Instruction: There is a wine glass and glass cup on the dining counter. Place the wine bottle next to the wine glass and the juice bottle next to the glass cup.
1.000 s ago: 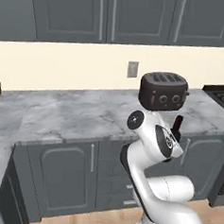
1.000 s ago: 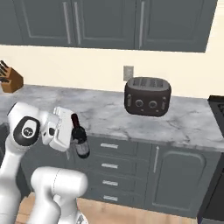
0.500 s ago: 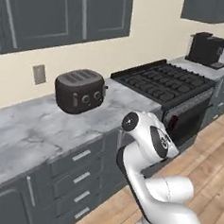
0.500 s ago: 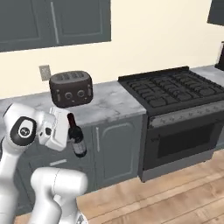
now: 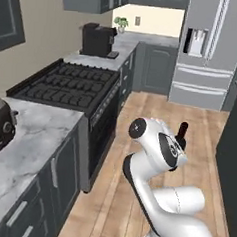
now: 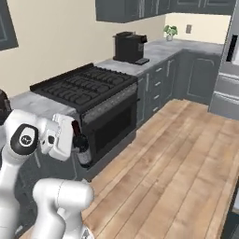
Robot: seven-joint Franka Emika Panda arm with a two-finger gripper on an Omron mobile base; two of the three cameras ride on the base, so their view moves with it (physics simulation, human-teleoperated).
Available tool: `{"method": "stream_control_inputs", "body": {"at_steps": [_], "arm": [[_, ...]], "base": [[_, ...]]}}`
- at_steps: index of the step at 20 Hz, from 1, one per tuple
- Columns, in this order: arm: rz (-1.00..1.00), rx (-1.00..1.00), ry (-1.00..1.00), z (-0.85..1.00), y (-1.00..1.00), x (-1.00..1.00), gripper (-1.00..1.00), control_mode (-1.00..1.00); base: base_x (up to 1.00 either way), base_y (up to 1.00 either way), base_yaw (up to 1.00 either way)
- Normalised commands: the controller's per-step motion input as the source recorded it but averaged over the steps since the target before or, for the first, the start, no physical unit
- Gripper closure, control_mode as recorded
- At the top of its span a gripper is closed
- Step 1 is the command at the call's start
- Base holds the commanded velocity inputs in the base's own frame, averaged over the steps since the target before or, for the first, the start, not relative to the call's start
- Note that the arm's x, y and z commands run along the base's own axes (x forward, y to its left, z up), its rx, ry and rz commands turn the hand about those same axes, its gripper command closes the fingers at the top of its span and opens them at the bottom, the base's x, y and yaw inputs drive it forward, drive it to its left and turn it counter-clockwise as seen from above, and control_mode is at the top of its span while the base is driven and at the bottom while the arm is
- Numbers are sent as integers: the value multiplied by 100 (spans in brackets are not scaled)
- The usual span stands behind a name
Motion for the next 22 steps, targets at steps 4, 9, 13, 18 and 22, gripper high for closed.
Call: {"method": "stream_control_inputs", "body": {"at_steps": [4,9,13,18,22], "arm": [[0,0,0,0,0,0,100,100],[0,0,0,0,0,0,100,100],[0,0,0,0,0,0,100,100],[0,0,0,0,0,0,100,100],[0,0,0,0,0,0,100,100]], "base": [[0,13,-91],[0,12,-91],[0,6,-93],[0,5,-93],[-2,-2,-73]]}}
